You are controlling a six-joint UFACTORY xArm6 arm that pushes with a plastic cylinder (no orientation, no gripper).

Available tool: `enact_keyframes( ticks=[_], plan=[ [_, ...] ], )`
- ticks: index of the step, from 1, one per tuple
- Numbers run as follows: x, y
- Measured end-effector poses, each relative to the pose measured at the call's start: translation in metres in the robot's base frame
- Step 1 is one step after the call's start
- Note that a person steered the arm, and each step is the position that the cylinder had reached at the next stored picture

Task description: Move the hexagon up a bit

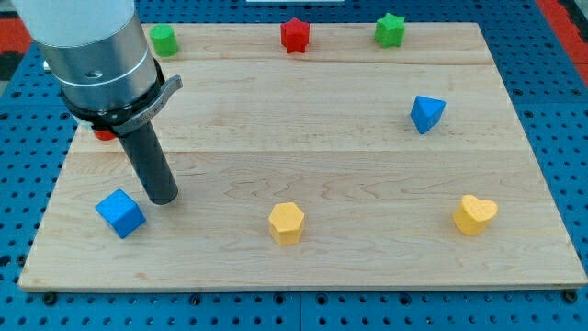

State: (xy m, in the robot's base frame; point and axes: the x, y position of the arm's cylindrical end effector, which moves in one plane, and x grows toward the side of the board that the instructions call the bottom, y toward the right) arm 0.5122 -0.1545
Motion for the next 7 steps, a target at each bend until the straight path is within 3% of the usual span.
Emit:
enact_keyframes(
  ticks=[3,4,5,6,7],
  plan=[
    [0.001,-0.004],
    [0.018,-0.029],
    [0.011,-0.009],
    [0.021,0.054],
    [0.057,0.051]
  ],
)
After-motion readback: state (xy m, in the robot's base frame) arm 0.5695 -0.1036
